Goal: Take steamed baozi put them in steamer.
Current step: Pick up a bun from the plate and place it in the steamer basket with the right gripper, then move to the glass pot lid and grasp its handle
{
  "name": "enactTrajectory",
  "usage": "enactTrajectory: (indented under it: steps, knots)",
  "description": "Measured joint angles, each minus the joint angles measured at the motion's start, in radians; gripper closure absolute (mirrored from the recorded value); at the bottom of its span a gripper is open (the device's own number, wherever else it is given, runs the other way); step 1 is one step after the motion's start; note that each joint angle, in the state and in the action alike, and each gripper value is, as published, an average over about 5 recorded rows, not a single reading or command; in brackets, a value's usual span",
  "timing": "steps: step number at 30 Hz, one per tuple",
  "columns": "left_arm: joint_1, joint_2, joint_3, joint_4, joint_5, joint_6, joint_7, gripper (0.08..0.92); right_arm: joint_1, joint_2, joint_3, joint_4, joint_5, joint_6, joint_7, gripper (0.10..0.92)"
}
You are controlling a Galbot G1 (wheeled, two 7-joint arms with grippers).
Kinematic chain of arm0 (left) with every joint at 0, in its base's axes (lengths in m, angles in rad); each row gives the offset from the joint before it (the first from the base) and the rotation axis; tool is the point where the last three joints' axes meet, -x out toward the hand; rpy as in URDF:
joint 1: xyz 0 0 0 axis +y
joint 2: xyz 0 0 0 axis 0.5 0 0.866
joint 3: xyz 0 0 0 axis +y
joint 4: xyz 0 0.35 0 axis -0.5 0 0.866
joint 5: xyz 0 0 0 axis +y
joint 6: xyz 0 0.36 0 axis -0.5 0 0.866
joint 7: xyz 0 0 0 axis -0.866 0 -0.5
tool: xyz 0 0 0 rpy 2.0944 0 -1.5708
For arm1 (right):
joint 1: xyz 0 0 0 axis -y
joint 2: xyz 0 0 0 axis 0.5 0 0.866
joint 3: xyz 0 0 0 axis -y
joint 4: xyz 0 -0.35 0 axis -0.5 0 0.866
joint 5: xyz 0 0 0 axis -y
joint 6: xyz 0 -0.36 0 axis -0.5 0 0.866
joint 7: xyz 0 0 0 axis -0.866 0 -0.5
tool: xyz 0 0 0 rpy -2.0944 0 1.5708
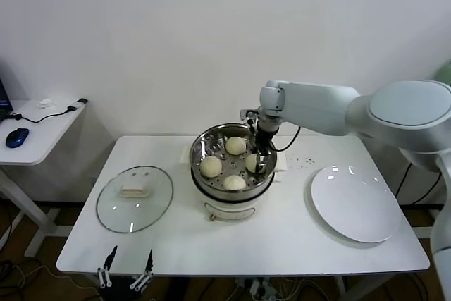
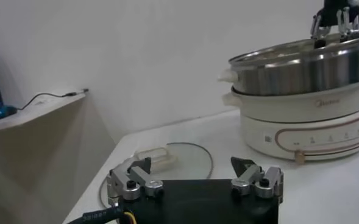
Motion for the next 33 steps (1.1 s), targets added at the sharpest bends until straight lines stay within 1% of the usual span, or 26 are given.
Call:
enactTrajectory:
  steps: [6,9,17,23,28,33]
  knots:
    - [-0.003,0.0,0.0,0.0,0.0,0.0,0.0,0.177,-0.001,0.005,0.003,-0.011,-0.002,-0.004,-0.008,0.247]
    - [-0.004,0.0,0.0,-0.001,0.001,0.0,0.0,0.177,0.003,0.004,0.007,-0.012,-0.003,-0.004,-0.016,0.21]
    - [-0.003,0.001,0.0,-0.007,0.003,0.001,-0.001,0.177,0.026,-0.016,0.034,0.002,0.005,0.007,-0.024,0.203]
    - [-0.003,0.002,-0.001,-0.012,0.005,-0.002,-0.005,0.177,0.071,-0.065,0.057,0.032,0.03,0.037,-0.009,0.203]
    - [-0.007,0.004,-0.002,-0.016,0.004,-0.004,-0.012,0.177,0.109,-0.153,0.073,0.079,0.076,0.094,0.037,0.203]
    - [-0.018,0.002,-0.008,-0.02,0.003,0.0,-0.014,0.177,0.108,-0.288,0.127,0.168,0.115,0.175,0.132,0.203]
